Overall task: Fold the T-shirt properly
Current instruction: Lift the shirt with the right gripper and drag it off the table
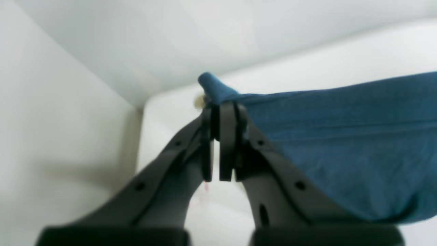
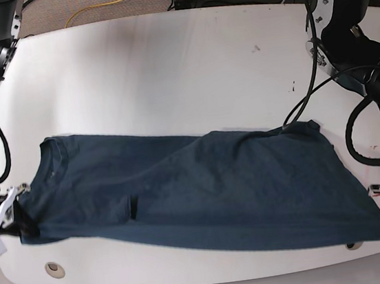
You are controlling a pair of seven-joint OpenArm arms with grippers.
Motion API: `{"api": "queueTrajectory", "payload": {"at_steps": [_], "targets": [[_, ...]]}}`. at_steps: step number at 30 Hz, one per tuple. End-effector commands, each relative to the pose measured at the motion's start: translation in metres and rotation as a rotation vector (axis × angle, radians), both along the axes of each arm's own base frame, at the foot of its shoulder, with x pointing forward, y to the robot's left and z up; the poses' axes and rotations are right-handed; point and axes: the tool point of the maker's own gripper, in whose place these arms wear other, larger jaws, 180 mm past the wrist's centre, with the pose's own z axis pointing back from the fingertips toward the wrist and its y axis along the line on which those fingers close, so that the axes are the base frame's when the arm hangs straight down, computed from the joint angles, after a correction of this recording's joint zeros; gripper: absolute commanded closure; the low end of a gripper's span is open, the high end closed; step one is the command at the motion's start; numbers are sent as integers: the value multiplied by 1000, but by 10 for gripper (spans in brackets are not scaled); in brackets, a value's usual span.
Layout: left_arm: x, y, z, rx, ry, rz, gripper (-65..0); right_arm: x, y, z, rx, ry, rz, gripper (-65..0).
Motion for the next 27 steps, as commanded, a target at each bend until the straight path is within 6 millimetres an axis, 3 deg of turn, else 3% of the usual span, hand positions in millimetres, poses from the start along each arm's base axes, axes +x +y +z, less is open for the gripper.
{"api": "queueTrajectory", "payload": {"at_steps": [1, 9, 13, 17, 19, 22, 27], "targets": [[-1, 7, 38, 7, -102, 27, 0, 11, -21, 39, -58, -58, -33, -27], [12, 22, 104, -52, -212, 27, 0, 39, -18, 140, -183, -186, -1, -27], [13, 30, 141, -76, -274, 26, 0, 40, -21, 191, -244, -247, -16, -27], [15, 35, 164, -101, -302, 15, 0, 36, -21, 225, -278, -298, -24, -27], [17, 36, 166, -109, -300, 10, 0, 34, -23, 230, -294, -301, -29, -27], [18, 34, 164, -109, -295, 7, 0, 35, -24, 220, -301, -277, -28, -27], [28, 34, 119, -107, -194, 10, 0, 37, -33, 178, -255, -200, -37, -27]]}}
